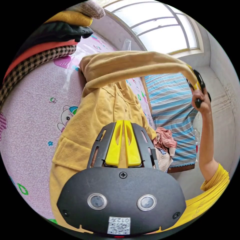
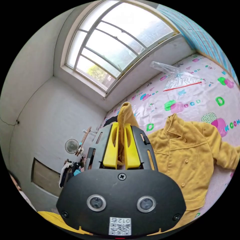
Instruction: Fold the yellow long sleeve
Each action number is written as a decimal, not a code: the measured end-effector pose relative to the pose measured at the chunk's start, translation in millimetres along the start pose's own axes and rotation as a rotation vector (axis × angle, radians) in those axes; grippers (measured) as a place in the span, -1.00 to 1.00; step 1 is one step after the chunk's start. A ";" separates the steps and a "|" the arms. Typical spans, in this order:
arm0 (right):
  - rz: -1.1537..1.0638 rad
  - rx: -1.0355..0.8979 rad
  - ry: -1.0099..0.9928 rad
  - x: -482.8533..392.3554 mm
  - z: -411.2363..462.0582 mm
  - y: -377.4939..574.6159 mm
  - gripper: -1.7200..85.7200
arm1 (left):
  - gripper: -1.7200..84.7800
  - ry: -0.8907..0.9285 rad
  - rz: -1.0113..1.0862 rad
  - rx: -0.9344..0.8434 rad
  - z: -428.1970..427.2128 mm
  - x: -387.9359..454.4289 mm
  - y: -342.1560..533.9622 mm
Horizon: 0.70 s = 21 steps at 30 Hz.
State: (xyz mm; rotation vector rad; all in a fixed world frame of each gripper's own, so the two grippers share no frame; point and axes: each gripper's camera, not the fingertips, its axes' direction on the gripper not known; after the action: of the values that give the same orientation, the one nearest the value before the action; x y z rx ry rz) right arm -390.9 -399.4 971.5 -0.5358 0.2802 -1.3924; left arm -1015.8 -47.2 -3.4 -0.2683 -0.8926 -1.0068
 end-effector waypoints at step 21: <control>0.006 -0.123 0.665 272.7 -20.3 83.9 -0.93 | -0.94 -0.191 -0.010 0.357 65.2 -22.3 -21.3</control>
State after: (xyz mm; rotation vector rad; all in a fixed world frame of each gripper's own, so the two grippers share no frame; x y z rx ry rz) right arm -282.7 -662.8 944.6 -0.1524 0.9055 -1.5230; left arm -1072.5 -7.5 16.8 -0.0574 -1.2297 -0.8213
